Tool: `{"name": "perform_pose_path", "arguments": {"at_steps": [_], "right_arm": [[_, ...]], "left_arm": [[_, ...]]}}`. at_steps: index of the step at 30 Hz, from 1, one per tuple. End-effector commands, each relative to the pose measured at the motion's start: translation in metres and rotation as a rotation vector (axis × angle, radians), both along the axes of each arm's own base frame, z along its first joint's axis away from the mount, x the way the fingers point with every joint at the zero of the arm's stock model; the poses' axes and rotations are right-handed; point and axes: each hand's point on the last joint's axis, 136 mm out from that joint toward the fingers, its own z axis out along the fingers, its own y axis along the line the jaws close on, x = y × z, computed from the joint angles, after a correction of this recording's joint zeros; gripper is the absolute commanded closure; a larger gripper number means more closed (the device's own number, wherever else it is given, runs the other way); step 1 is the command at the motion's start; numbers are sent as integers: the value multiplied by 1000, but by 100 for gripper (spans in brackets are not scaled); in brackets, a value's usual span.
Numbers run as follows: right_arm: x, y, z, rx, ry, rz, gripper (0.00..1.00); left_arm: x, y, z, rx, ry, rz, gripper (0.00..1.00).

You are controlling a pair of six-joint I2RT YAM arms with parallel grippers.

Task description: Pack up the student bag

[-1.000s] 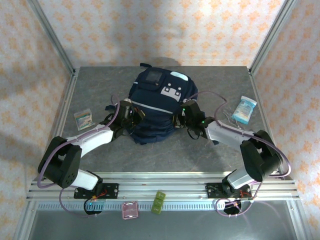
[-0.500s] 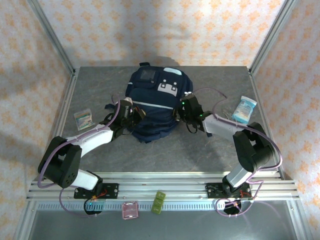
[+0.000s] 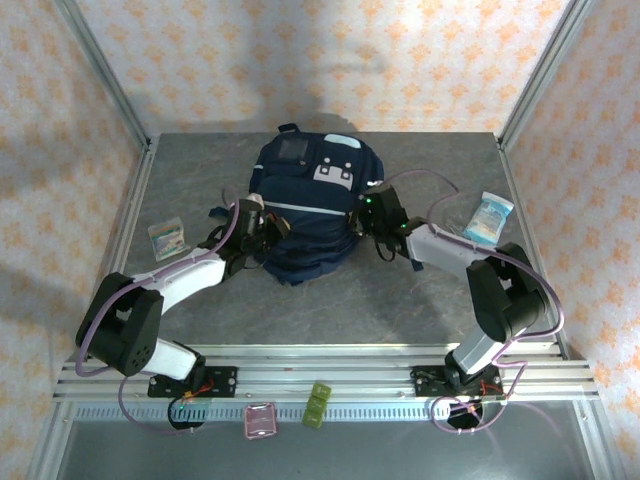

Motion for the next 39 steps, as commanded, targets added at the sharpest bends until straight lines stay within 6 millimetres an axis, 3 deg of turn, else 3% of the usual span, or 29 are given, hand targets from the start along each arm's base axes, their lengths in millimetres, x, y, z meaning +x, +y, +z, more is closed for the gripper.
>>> {"name": "perform_pose_path", "arguments": {"at_steps": [1,3,4,9,11,16,17,18,24,27,32,33,35,39], "right_arm": [[18,-65,16,-104,-74,-232,68],[10,-70,15,-114,-64,-235,65],[6,-73,16,-117,-63,-238,63],[-14,-79,27,-100,-79,-220,55],[-21,-77,34,-82,-91,-193,50],[-32,-64,56,-22,-143,-92,35],[-33,-60,61,-7,-157,-65,5],[-34,-56,65,7,-167,-39,0],[-30,-43,111,52,-296,34,0],[-20,-59,129,-8,-363,-44,0],[-12,-117,147,-167,-494,-316,0],[-17,-132,157,-178,-550,-377,0],[-24,-158,154,-204,-591,-472,0],[-45,-211,141,-254,-640,-661,0]], "left_arm": [[3,40,1,113,-6,108,100],[3,37,6,101,-15,97,98],[3,36,10,95,-21,92,89],[2,32,32,75,-70,76,63],[1,32,43,83,-93,64,49],[1,36,65,143,-149,40,34],[1,37,68,159,-162,34,14],[2,38,72,175,-174,30,1],[15,49,108,328,-291,29,1],[21,67,132,437,-376,94,1],[14,99,160,614,-528,204,1],[11,107,161,651,-545,229,1],[6,121,160,722,-562,261,1],[-1,160,133,859,-461,331,1]]}}
